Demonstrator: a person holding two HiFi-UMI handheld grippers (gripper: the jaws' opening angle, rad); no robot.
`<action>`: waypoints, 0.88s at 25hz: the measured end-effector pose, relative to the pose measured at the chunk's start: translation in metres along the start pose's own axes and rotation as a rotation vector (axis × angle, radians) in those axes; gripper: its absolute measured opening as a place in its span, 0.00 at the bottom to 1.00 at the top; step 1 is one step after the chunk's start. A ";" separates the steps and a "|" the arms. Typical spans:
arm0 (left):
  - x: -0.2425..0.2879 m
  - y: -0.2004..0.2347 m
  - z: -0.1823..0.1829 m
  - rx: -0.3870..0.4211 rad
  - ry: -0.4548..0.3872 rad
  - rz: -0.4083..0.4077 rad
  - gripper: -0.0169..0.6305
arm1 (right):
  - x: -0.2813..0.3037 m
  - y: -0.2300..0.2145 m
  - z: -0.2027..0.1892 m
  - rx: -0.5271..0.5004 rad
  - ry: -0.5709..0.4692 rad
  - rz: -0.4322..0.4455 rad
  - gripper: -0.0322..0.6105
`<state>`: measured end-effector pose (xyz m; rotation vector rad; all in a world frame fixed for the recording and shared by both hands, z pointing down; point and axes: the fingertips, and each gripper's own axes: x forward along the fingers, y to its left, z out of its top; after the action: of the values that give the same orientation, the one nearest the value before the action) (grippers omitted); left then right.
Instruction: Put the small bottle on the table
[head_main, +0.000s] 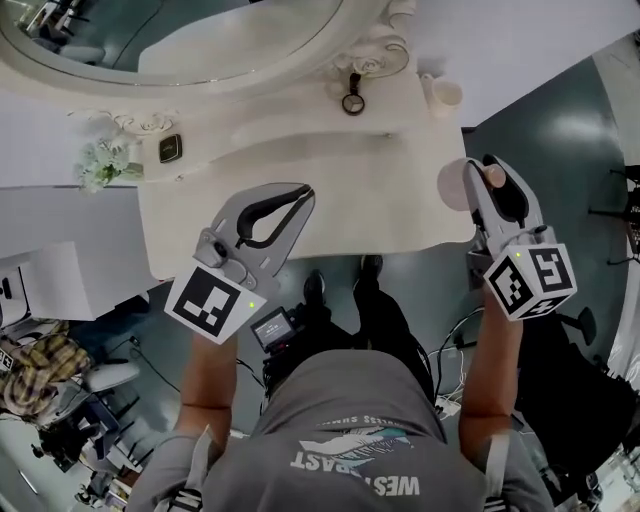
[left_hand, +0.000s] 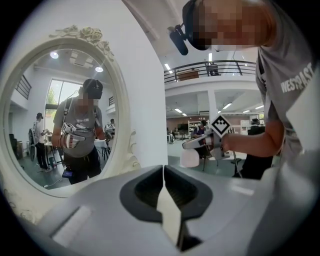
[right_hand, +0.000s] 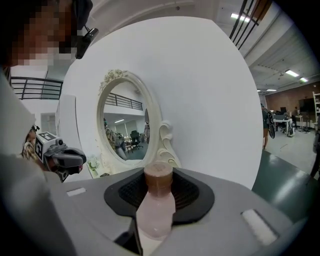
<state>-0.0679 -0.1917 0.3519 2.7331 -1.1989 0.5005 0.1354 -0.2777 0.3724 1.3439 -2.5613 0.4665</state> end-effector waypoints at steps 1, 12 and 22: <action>0.002 -0.001 -0.005 0.001 0.002 0.007 0.04 | 0.005 -0.001 -0.005 -0.002 -0.001 0.009 0.26; 0.012 0.011 -0.057 -0.056 0.039 0.043 0.04 | 0.067 -0.002 -0.050 -0.021 0.062 0.073 0.26; 0.030 0.026 -0.094 -0.105 0.061 0.056 0.04 | 0.123 -0.014 -0.082 -0.046 0.103 0.093 0.26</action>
<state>-0.0923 -0.2080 0.4500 2.5842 -1.2530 0.5078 0.0812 -0.3488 0.4912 1.1589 -2.5418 0.4762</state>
